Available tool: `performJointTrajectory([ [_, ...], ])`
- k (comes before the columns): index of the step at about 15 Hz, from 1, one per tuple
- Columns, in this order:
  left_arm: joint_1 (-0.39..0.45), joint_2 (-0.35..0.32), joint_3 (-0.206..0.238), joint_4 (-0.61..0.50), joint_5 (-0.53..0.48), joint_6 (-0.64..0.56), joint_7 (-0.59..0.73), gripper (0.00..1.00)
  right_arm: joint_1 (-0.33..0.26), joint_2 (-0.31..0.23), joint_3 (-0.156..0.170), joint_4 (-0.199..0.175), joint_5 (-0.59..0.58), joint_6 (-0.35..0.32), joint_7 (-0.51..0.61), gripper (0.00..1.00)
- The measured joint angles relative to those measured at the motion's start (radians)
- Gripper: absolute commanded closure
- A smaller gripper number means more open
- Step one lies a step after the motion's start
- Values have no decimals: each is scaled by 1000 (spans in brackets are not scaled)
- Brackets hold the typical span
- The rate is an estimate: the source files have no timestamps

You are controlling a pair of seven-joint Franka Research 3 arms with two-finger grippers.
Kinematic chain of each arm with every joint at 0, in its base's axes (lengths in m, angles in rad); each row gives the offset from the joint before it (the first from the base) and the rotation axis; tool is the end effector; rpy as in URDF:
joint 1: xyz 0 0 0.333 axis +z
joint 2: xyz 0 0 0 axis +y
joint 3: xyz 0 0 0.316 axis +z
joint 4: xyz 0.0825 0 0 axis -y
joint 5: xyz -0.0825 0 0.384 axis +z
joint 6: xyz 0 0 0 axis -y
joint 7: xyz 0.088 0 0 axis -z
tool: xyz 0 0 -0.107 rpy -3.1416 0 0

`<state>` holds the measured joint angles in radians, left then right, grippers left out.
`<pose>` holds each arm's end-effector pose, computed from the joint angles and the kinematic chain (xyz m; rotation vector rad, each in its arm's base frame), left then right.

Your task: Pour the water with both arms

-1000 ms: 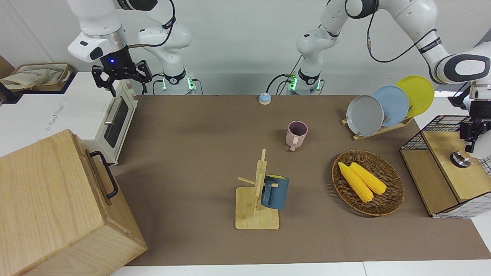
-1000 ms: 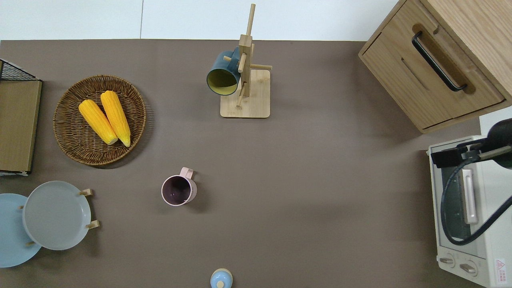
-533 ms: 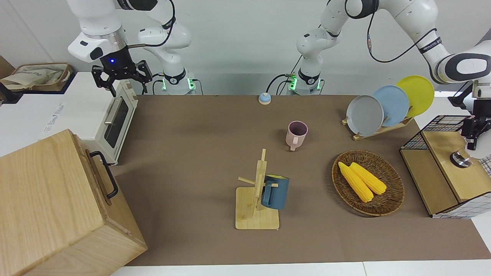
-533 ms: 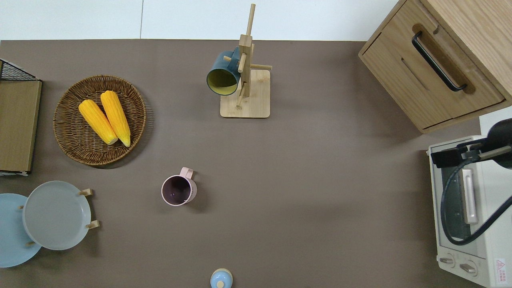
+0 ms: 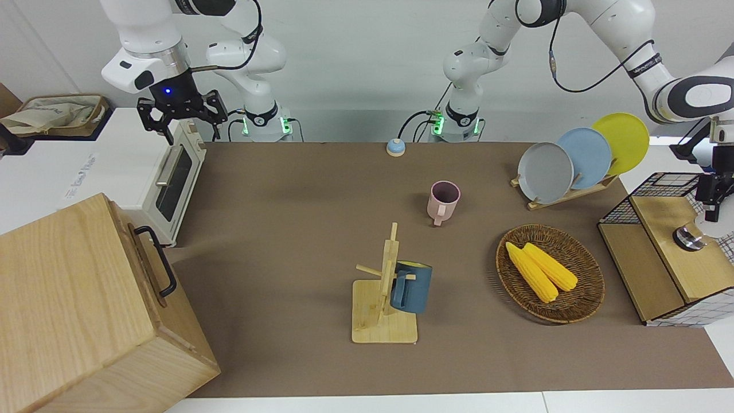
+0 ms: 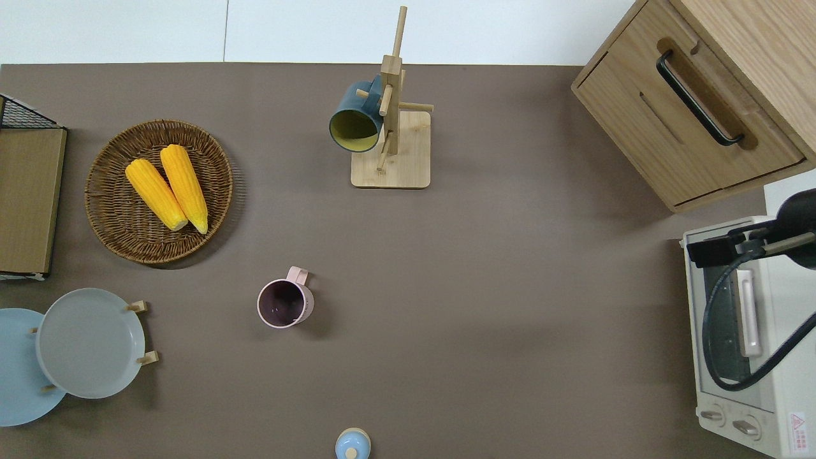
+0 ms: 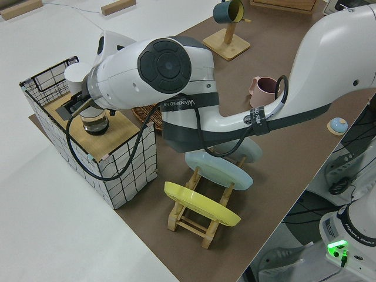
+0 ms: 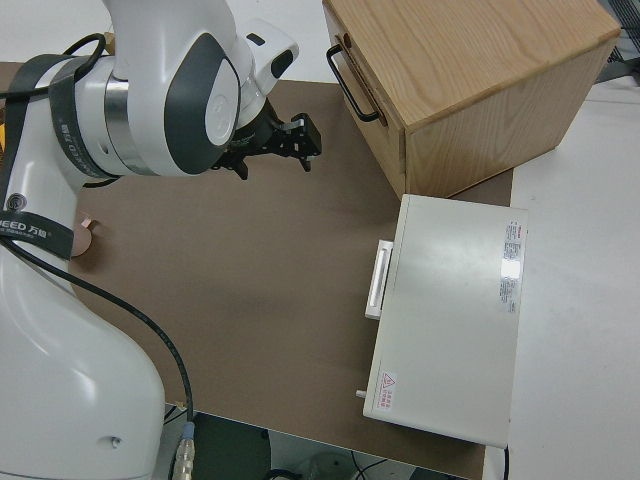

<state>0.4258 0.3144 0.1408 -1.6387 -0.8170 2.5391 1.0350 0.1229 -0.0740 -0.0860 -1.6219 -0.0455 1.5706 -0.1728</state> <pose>0.5872 0.3696 0.4996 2.8638 0.0843 1.2438 0.5313 0.0129 0.6405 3.0839 0.3240 0.0306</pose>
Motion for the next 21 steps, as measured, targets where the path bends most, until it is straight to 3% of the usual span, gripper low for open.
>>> performJointTrajectory([
  [8,-4,-14,-3,0,67,0,-115,5,0,0,0,0,0,0,0,9],
  [16,-10,-20,-3,-2,93,-1,-147,5,0,0,0,0,0,0,0,9],
  [21,-12,-30,-1,-3,202,-17,-225,5,0,0,0,0,0,0,0,9],
])
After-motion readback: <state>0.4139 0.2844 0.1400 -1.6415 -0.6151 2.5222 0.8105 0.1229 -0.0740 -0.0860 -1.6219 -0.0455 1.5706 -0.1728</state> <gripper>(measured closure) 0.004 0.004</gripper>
